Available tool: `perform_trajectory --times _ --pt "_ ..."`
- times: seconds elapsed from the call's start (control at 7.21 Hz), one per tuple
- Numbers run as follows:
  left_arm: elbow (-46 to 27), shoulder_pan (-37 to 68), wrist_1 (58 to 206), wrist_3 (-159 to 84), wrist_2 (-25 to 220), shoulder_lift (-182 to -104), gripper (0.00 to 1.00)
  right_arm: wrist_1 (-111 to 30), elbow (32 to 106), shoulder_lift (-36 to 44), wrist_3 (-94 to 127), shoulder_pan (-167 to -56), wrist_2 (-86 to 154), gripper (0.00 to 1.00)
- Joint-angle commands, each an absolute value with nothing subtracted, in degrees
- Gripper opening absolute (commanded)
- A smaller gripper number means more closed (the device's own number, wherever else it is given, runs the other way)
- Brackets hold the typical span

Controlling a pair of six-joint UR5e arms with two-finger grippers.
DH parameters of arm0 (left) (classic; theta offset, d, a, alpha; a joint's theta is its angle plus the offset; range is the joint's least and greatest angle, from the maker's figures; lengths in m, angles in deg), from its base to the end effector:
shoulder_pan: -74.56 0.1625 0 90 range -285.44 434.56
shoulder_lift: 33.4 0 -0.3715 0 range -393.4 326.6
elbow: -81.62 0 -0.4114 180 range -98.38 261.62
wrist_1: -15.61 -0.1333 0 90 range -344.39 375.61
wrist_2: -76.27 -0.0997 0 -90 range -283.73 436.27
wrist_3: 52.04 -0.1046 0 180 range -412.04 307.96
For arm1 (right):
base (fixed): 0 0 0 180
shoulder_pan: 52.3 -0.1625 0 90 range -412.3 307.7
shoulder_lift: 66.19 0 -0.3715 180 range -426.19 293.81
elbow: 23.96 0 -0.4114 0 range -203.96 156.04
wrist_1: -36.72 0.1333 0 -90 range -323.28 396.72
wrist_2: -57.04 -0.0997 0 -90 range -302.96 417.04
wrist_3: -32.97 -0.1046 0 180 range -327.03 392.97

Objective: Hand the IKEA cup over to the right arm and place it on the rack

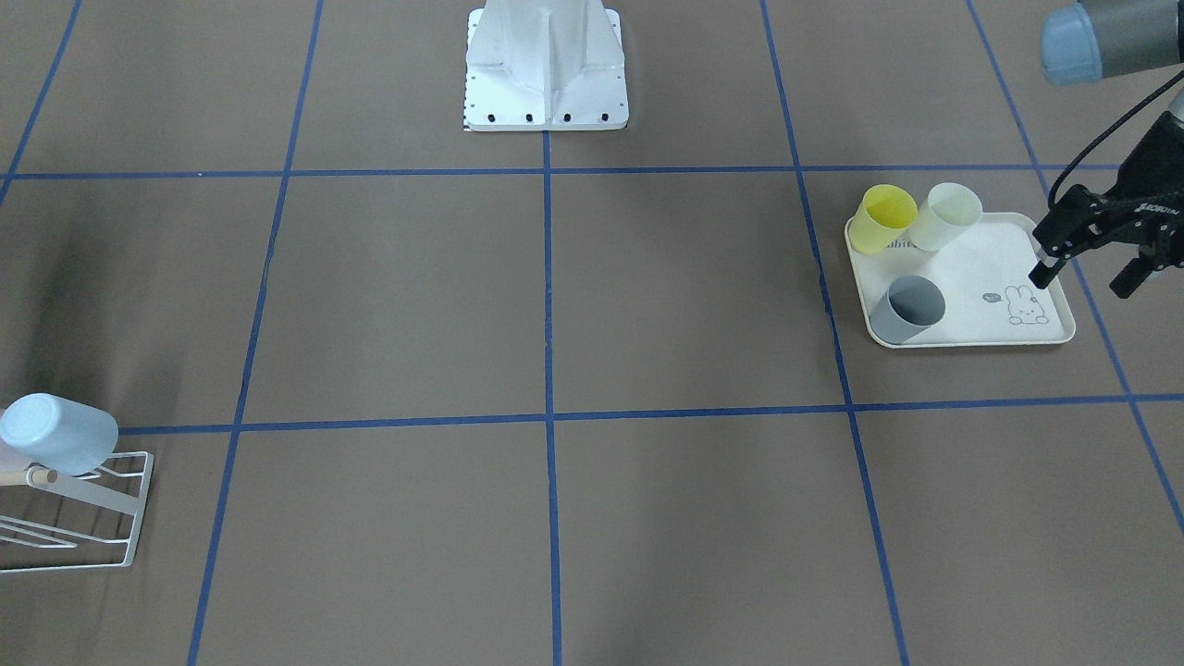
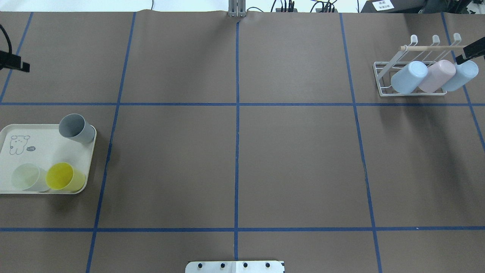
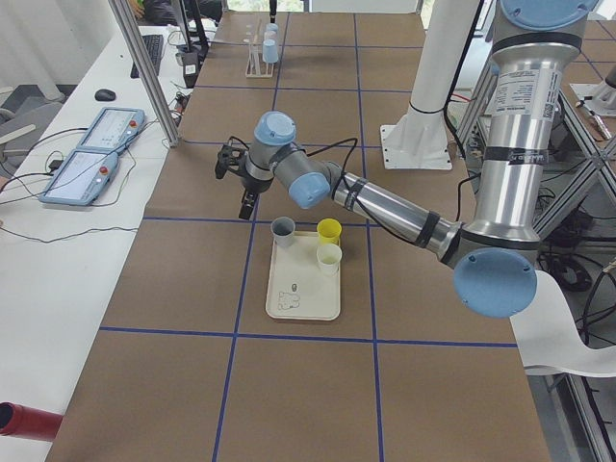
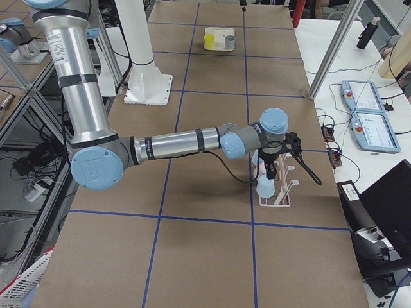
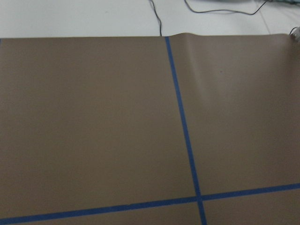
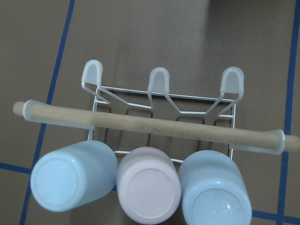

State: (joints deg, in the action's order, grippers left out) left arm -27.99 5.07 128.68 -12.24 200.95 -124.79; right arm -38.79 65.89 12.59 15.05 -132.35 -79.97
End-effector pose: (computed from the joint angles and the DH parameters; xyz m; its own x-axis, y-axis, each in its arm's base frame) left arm 0.1147 -0.5171 0.3789 0.6464 0.0754 -0.7593 0.2109 0.9387 0.2727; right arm -0.0472 -0.5976 0.4692 0.6351 -0.1345 0.7606 -0.0416 0.9774 0.2075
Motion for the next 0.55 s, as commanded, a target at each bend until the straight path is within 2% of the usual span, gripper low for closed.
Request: perform_trajectory --times 0.0,0.14,0.42 --pt "-28.9 7.9 127.6 -12.8 201.4 -116.0 1.00 -38.8 72.6 16.3 12.1 -132.4 -80.2 0.98" --pt "-29.3 9.5 127.8 -11.4 201.8 -113.1 1.00 -38.7 73.3 16.3 9.9 -132.3 -80.3 0.98" --pt "-29.3 15.8 127.7 -10.8 201.1 -113.0 1.00 -38.7 74.1 16.9 9.4 -132.2 -80.4 0.98"
